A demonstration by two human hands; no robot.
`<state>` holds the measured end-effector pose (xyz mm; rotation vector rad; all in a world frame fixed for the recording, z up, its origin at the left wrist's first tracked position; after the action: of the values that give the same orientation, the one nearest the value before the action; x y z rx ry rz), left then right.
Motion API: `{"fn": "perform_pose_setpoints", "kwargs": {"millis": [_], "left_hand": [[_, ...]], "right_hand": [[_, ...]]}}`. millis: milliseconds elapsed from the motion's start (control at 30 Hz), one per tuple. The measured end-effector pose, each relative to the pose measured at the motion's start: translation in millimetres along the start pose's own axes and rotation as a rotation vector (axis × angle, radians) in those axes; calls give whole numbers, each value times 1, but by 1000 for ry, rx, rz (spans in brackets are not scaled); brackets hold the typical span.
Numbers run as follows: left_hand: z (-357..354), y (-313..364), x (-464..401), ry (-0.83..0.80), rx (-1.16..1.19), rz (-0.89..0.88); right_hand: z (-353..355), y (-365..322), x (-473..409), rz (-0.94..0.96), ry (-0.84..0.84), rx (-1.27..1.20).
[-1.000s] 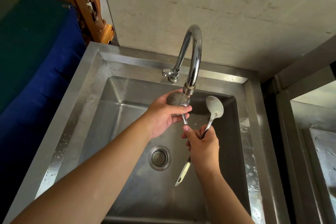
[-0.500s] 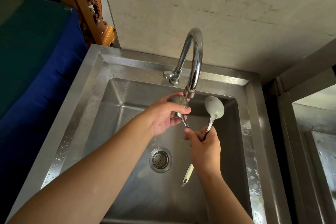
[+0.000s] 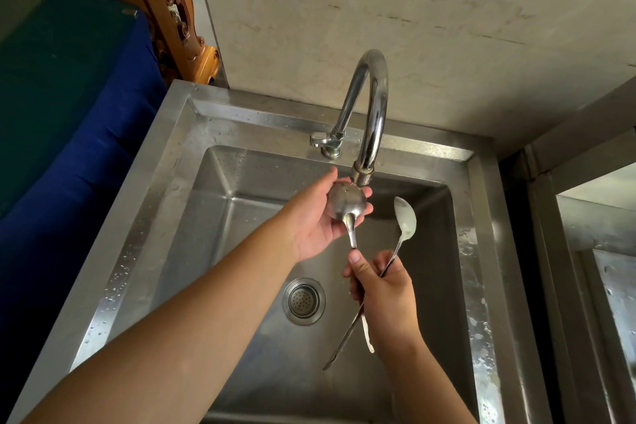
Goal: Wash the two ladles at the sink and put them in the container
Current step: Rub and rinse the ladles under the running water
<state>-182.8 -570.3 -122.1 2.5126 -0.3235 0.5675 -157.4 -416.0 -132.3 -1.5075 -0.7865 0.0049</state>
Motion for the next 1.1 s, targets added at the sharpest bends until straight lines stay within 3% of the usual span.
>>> {"fn": "perform_pose_setpoints", "kwargs": {"millis": [167,267,400,733,933,1100], "left_hand": [[-8,1,11,-185,113,-64],[-9,0,16,-273,34,-131],[-10,4,15,-165,-199,-158],[2,1,7,77,-58,-27],[6,-2,12,97,200,38],[-4,4,23,-87,368,14]], "right_hand": [[-4,-7,2,3,-8,-141],[-6,-9,0,9,-20,-152],[-9,-7,-3,5,-41,-68],[-17,-9,2,21,5,159],[-25,-12,3,19,-36,138],[-32,-16,3,-82,-56,141]]}}
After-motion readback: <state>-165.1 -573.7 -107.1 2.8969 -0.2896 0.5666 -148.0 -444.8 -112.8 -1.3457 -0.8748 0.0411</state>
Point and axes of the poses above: each hand's wrist, its own x-axis away from the middle knuckle, its own z-axis out of the back of the hand, y = z × x, the point moved 6 cm from there along -x, towards the middle knuckle, and after that the axes turned 13 degrees about -y, right-handed, at the moved point
